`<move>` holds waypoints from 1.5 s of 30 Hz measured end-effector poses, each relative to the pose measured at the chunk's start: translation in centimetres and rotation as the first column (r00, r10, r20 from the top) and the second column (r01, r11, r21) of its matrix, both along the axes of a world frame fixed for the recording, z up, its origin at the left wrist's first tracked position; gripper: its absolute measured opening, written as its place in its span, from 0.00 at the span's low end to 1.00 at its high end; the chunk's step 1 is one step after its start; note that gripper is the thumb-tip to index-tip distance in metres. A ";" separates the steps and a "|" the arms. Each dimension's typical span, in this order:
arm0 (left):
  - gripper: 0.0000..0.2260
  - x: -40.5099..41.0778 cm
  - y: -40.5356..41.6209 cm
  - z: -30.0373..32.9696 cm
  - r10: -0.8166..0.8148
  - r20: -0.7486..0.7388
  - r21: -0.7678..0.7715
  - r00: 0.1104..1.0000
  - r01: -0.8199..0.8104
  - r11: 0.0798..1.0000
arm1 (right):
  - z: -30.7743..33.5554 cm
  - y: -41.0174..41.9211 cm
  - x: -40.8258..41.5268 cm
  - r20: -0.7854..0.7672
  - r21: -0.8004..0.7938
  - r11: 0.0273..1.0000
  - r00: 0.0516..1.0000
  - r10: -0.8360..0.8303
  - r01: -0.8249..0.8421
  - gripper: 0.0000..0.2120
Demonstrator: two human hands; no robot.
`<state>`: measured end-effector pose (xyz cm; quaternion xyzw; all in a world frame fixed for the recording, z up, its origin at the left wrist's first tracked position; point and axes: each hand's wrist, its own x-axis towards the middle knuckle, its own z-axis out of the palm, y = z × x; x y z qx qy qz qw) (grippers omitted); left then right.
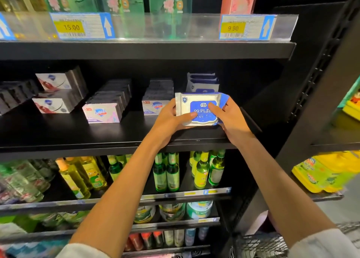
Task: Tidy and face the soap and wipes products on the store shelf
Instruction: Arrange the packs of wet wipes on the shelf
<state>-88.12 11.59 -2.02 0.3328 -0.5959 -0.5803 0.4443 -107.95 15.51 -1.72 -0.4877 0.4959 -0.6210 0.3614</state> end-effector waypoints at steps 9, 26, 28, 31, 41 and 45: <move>0.28 0.3 -0.4 -0.1 0.029 -0.053 -0.097 0.998 -0.034 0.995 | 0.6 0.6 0.5 0.012 0.067 0.996 0.998 0.065 -0.065 0.40; 0.30 -0.1 -0.7 -0.2 -0.160 -0.140 0.007 0.977 0.162 0.987 | -0.2 0.8 -1.0 0.042 -0.145 0.985 0.994 0.099 -0.092 0.18; 0.26 0.0 -0.6 0.0 -0.186 -0.150 0.024 0.971 0.192 0.981 | -0.4 0.7 -0.9 0.022 -0.146 0.986 0.996 0.089 -0.085 0.20; 0.26 0.4 -0.7 0.0 -0.246 -0.213 0.069 0.946 0.266 0.962 | -0.5 0.6 -1.1 0.019 -0.158 0.982 0.994 0.105 -0.101 0.20; 0.29 0.5 -0.6 0.7 -0.126 -0.286 0.140 0.950 0.172 0.975 | -0.4 0.7 -0.8 -0.065 -0.120 0.978 0.985 0.161 -0.168 0.22; 0.31 0.6 -0.8 0.4 -0.118 -0.318 0.083 0.941 0.152 0.985 | 0.0 0.5 -0.5 -0.020 -0.071 0.987 0.990 0.143 -0.144 0.28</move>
